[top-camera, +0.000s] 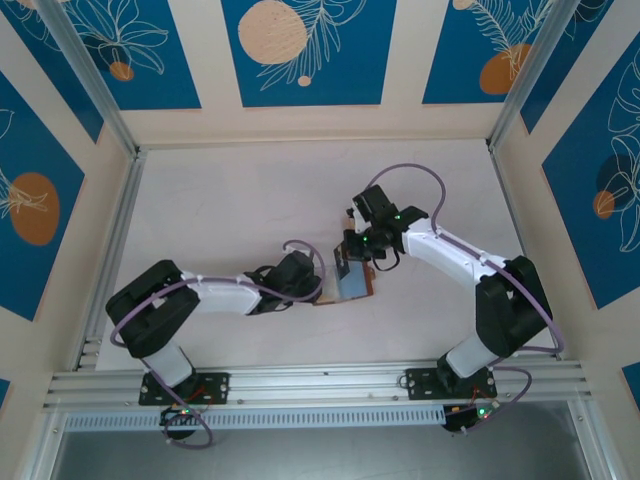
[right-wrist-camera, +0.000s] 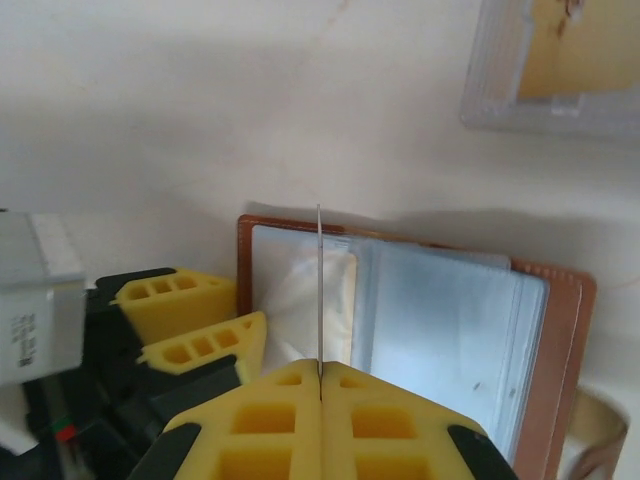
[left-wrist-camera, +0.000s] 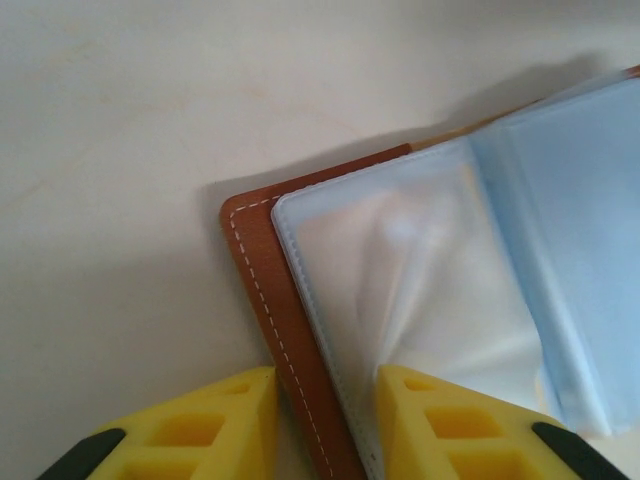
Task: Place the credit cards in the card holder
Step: Pick up the credit card from the storage box, then insert the credit card into the card slot.
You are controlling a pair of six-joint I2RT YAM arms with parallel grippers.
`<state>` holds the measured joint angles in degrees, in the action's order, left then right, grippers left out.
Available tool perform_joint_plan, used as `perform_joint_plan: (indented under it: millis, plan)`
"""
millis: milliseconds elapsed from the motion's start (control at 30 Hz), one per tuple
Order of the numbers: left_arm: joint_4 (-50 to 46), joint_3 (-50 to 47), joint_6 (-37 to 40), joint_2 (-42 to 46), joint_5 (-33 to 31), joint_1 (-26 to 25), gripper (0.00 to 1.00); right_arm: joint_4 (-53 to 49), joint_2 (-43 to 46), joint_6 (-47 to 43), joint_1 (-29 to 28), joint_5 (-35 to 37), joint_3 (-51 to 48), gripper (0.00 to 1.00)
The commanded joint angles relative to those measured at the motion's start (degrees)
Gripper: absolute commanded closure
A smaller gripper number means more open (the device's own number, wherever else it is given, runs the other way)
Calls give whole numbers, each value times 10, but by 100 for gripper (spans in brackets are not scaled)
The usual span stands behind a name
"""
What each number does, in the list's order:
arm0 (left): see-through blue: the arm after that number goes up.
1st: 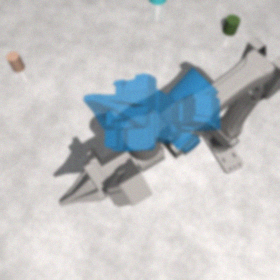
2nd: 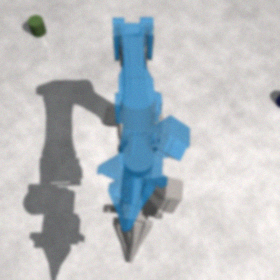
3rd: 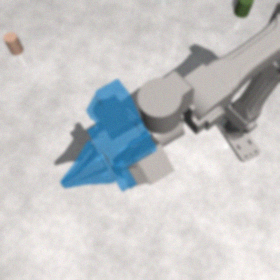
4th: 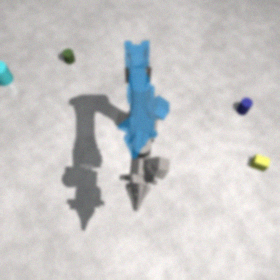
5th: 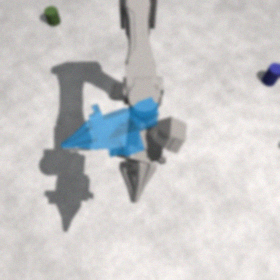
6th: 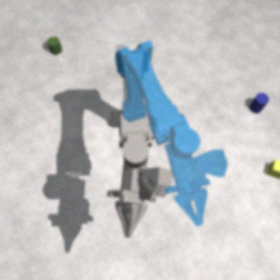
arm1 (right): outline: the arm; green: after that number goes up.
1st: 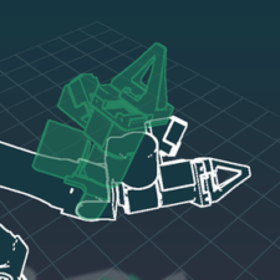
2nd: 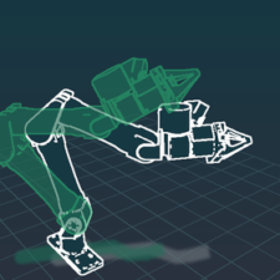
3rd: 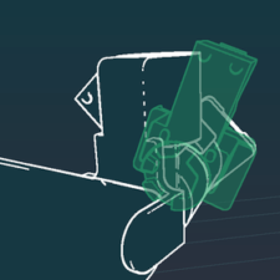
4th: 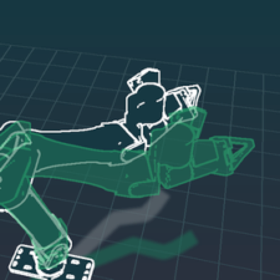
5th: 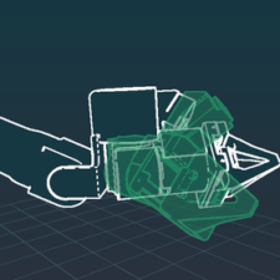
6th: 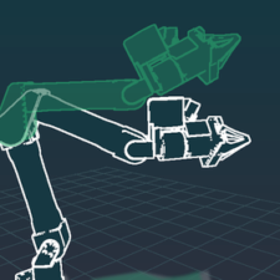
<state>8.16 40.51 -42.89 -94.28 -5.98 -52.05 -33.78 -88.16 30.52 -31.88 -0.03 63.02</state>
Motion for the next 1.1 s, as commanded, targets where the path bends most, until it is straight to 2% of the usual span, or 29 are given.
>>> perform_joint_plan:
  millis: [0,367,667,1067]
  plan:
    - [-64,-18,16,16,7,-8,67,33,29,23,1,-7,-13,100]
    - [-81,-7,33,58,6,-10,59,113,21,58,8,-34,-99,100]
    - [-100,12,43,33,6,-10,61,223,16,89,18,-60,-166,100]
    - [-105,-4,37,18,-5,-15,64,285,0,96,28,-86,-192,100]
